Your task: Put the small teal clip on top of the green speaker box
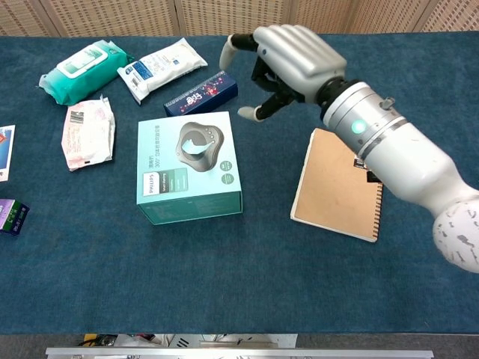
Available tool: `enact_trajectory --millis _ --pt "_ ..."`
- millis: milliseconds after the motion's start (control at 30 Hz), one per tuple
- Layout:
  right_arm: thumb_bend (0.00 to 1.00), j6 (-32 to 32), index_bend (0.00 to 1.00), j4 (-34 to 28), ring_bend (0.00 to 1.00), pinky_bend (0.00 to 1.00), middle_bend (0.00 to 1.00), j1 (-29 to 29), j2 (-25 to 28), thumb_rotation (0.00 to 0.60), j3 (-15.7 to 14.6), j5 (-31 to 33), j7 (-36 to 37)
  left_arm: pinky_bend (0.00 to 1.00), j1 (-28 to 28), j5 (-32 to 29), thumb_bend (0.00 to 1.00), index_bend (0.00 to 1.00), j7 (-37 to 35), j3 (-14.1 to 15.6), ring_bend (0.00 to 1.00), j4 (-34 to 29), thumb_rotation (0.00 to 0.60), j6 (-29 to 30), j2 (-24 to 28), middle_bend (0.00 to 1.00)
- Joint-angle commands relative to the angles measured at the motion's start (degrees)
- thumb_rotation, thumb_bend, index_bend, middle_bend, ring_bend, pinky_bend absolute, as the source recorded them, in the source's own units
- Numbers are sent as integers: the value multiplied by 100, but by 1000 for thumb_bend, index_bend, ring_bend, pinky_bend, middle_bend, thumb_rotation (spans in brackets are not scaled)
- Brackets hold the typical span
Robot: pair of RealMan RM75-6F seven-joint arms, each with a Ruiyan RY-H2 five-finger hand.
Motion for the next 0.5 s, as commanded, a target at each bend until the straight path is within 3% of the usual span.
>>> enact_trajectory --millis 33,167,267,400,500 --pt "431 397 405 -394 1000 1000 1000 -291 546 600 88 3 -109 486 -294 202 275 166 -226 -39 518 56 600 -287 121 502" --pt "603 488 449 -581 971 1000 944 -467 978 600 87 12 -64 650 -619 376 395 166 -308 -61 697 55 600 -614 193 662" --pt "673 660 467 -570 937 1000 908 -580 1174 600 135 -10 -73 753 -887 576 486 167 -321 -58 813 89 600 -850 215 781" --pt "693 777 469 -557 935 1000 903 -697 1380 600 170 3 -46 853 -1242 835 581 174 -256 -45 935 90 600 -1156 227 908" --pt "693 816 469 -553 935 1000 903 -760 1500 600 194 60 -45 882 -1546 997 611 185 -184 -28 977 1 600 -1461 253 946"
